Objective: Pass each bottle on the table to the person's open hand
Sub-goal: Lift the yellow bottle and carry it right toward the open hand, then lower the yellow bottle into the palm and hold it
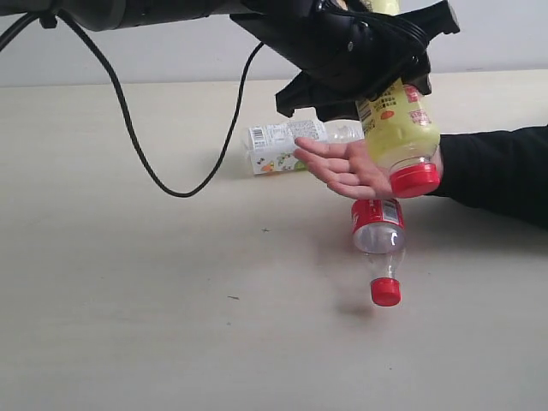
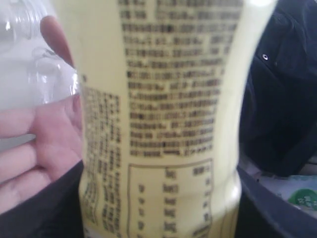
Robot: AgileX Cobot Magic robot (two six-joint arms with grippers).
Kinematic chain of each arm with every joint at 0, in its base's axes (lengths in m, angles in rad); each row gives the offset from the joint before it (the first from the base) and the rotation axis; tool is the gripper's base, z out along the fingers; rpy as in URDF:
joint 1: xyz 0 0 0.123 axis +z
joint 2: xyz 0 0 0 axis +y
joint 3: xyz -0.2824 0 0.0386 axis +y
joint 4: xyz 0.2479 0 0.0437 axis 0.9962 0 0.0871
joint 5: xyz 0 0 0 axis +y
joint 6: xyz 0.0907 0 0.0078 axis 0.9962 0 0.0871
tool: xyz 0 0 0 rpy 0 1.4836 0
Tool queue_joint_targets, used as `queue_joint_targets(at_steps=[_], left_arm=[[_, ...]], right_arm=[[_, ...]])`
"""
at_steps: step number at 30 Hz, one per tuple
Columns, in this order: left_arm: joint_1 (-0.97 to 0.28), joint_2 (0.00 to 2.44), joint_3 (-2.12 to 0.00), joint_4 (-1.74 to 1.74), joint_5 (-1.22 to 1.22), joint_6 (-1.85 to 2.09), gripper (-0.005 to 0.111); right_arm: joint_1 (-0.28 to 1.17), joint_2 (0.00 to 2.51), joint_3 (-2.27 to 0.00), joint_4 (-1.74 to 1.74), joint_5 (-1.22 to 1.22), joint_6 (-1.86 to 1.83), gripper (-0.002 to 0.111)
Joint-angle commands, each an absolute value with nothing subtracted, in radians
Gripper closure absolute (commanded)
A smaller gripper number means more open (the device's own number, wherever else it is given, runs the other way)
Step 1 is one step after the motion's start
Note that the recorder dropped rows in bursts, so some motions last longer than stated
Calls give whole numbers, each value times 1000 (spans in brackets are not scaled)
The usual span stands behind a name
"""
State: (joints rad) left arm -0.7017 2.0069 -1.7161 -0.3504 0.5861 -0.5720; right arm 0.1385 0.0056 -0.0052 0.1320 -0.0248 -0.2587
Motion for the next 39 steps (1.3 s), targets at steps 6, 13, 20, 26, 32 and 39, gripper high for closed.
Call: queue_joint_targets(at_steps=[6,13,20,26,32,39], left_arm=[[-676,2021,-1722,-326,632,-694,107],[-678,2118,-1821,-254,728,-769,107],[-678,2173,-1863,-188,804,-822,107],[-683,2208,-1863,-203,795,-700,107],[-690,2208,-1863,-248,764,-605,107],[-690,2208,-1863,-250,765,-607,96]], right_arm=[[139,0,0,132,-28,-260,108],[139,0,0,132,-28,-260,108],[139,0,0,132,-28,-260,108],[139,0,0,132,-28,-260,108],[139,0,0,132,-28,-260,108],[139,0,0,132,-28,-260,108]])
